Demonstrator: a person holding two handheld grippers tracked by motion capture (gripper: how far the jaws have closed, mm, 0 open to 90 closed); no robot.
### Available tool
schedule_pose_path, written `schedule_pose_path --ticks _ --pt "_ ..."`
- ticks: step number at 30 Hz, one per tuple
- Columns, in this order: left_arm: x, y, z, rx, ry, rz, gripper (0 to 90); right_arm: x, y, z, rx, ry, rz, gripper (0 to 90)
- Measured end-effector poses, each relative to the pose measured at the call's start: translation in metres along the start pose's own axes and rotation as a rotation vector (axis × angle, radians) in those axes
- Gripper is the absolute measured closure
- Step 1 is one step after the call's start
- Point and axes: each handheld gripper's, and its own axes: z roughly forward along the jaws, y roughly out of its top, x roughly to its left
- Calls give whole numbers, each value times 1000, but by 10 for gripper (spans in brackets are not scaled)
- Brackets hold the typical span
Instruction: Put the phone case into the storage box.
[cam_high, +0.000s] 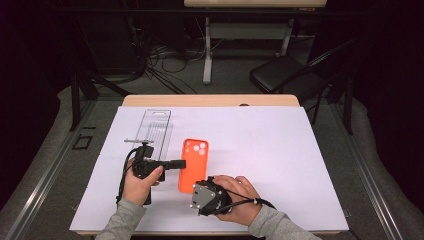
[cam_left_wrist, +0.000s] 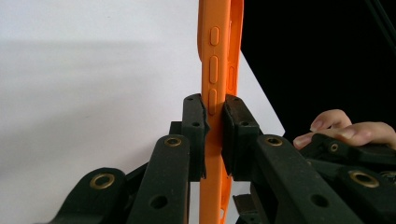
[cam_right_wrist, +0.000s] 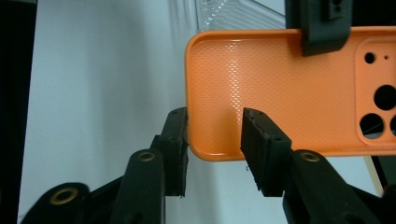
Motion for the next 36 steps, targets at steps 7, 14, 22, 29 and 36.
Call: schedule_pose_path --ticks 7,14,22,29,36 --pt "0 0 -2 -19 2 7 805 -10 -6 -8 -60 -43 93 516" --pt "-1 0 -4 -35 -1 15 805 -20 -12 -15 -117 -81 159 472" --pt "-1 0 -8 -62 0 29 805 -30 -20 -22 -163 -111 250 445" --pt "-2 -2 -9 -87 3 48 805 -41 -28 -29 -201 -130 350 431" --pt "-4 -3 -10 -99 2 65 805 -52 -34 -33 -252 -140 423 423"
